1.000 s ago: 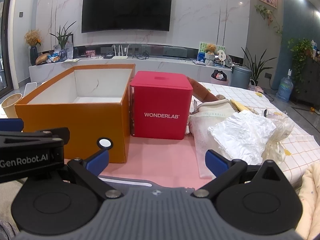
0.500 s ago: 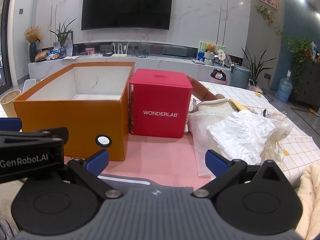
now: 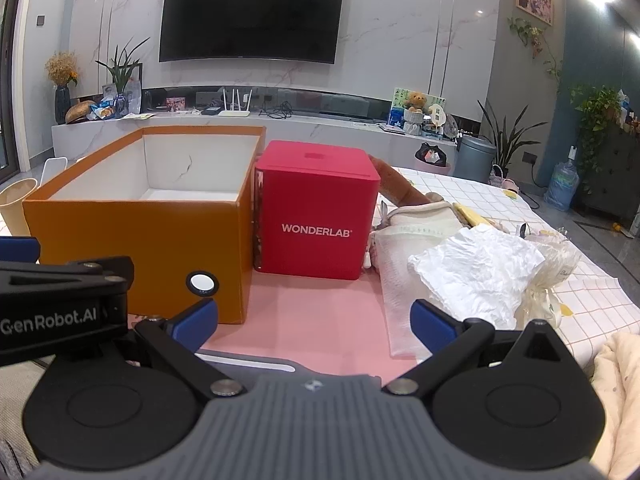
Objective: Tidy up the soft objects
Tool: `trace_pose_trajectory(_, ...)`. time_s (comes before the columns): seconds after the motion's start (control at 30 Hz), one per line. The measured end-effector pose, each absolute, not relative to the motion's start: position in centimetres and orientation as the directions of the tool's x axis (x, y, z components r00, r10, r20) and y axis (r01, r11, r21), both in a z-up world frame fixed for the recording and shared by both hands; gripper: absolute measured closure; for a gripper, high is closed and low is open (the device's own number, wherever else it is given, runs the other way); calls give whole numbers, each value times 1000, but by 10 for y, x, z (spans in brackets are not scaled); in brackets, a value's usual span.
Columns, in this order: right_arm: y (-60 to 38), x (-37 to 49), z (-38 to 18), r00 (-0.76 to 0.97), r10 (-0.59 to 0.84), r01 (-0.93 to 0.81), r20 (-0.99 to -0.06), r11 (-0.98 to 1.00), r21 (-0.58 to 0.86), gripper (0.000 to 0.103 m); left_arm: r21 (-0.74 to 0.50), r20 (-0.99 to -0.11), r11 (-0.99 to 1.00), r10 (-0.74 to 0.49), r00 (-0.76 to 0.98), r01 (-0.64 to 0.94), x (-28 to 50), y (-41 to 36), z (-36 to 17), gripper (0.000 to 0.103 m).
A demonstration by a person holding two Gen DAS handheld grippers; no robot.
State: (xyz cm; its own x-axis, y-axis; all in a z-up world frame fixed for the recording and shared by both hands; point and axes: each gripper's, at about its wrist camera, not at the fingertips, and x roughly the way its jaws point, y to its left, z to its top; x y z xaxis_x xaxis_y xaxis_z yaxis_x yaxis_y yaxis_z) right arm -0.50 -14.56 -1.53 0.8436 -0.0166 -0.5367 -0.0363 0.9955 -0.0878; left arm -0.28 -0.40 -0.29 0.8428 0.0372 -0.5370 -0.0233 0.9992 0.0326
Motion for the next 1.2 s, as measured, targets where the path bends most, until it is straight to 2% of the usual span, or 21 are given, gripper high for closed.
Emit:
trace_pose_trajectory(0.63,-145,-6,-14,846,-19,-40,-532,994,-99,3,42,-519,999,43,854,-25,-5,-3,-1,5)
trace_pose_trajectory(0.97,-150,-11,3,867,-14,-32,-498,996,-84,3,40,-447,999,23,894,-5,-12,-6,16,6)
trace_pose_trajectory(1.2,-175,-14,38,890,-5,-29,-456,997,-68,3,66,-391,996,-25,920,55,-10,-33,52,9)
